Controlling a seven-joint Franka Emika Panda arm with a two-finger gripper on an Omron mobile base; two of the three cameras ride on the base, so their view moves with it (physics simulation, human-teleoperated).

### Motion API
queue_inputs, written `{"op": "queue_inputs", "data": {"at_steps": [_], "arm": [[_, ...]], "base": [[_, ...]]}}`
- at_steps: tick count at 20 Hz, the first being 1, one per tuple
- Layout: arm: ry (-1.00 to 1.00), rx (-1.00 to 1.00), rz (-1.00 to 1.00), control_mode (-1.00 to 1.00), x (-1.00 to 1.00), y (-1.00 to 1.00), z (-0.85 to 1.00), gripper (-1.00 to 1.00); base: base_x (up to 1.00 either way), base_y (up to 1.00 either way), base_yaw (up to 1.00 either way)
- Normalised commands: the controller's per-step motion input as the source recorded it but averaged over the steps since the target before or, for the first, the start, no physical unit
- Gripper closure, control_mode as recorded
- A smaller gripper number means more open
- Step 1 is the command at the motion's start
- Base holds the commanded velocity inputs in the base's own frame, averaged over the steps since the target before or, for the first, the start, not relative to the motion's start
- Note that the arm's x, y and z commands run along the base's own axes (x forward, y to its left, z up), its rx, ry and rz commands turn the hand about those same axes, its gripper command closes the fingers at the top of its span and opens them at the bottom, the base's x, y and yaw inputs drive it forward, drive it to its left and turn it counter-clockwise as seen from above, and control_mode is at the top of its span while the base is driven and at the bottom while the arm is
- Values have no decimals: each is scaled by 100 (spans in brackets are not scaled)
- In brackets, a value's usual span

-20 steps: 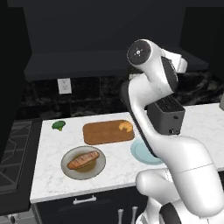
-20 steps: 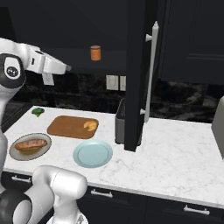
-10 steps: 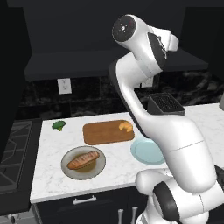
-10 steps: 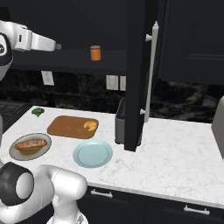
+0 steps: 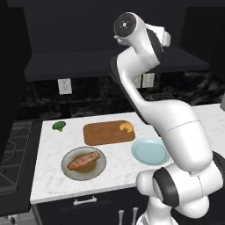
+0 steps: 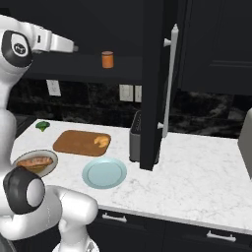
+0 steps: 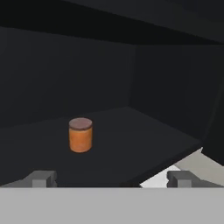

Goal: From the different types of pastries on the counter, select a croissant and place it on the cutting board. Then retrieve a jar of jam from the cabinet and place it alongside the croissant on the cutting board.

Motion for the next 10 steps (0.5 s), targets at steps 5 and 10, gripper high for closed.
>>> {"op": "queue_inputs", "data": {"at_steps": [5, 10], "arm": [[-8, 0, 1, -100, 20, -11, -54, -100], [-7, 0, 0, -100, 41, -17, -26, -100]], "base": [[0, 0, 0], [0, 0, 0]]}}
